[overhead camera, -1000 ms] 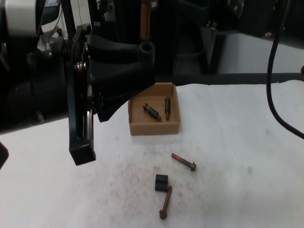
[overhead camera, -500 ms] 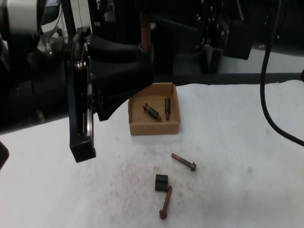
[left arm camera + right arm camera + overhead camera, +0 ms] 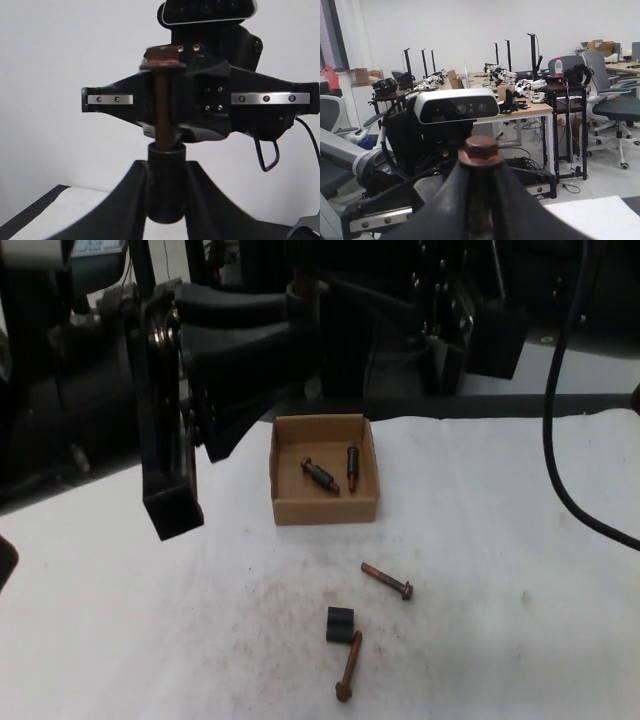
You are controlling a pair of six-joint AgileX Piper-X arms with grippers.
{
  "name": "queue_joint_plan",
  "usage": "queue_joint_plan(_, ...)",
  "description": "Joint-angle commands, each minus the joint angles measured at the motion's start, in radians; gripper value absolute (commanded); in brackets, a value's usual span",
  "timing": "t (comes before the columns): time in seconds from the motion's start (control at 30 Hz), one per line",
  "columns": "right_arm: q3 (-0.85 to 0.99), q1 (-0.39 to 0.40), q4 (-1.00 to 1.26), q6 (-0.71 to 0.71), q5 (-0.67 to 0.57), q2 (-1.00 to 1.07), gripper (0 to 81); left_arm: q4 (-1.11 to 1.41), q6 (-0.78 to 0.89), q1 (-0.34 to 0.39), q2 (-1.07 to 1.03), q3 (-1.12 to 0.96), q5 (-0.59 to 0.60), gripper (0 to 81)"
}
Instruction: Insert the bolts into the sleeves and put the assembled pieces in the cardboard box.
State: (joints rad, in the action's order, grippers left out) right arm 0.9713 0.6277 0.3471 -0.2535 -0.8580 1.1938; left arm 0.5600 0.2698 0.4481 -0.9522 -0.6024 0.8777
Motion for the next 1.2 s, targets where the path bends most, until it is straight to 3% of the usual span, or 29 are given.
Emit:
queue_joint_plan(0.0, 0.001, 0.000, -0.015, 0.008, -0.016, 0.000, 0.9, 0.035, 0.006, -0.001, 0.010, -0.028, -0.035, 0.0)
queue_joint_plan(0.1, 0.001, 0.000, -0.015, 0.008, -0.016, 0.000, 3.2, 0.035, 0.008, -0.001, 0.010, -0.027, -0.035, 0.0)
queue_joint_plan(0.3, 0.001, 0.000, -0.015, -0.005, -0.012, 0.000, 35.2, 0.031, 0.008, -0.001, 0.010, -0.027, -0.035, 0.0)
queue_joint_plan(0.37, 0.001, 0.000, -0.015, -0.028, -0.008, 0.000, 40.7, 0.031, 0.008, -0.001, 0.010, -0.027, -0.035, 0.0)
queue_joint_plan(0.9, 0.001, -0.002, 0.026, -0.046, -0.008, 0.000, 41.6, -0.002, 0.016, -0.001, 0.010, -0.027, -0.024, 0.0)
queue_joint_plan(1.17, 0.001, -0.002, 0.159, -0.161, -0.008, 0.000, 41.6, -0.077, 0.002, -0.001, 0.010, -0.027, -0.004, 0.0)
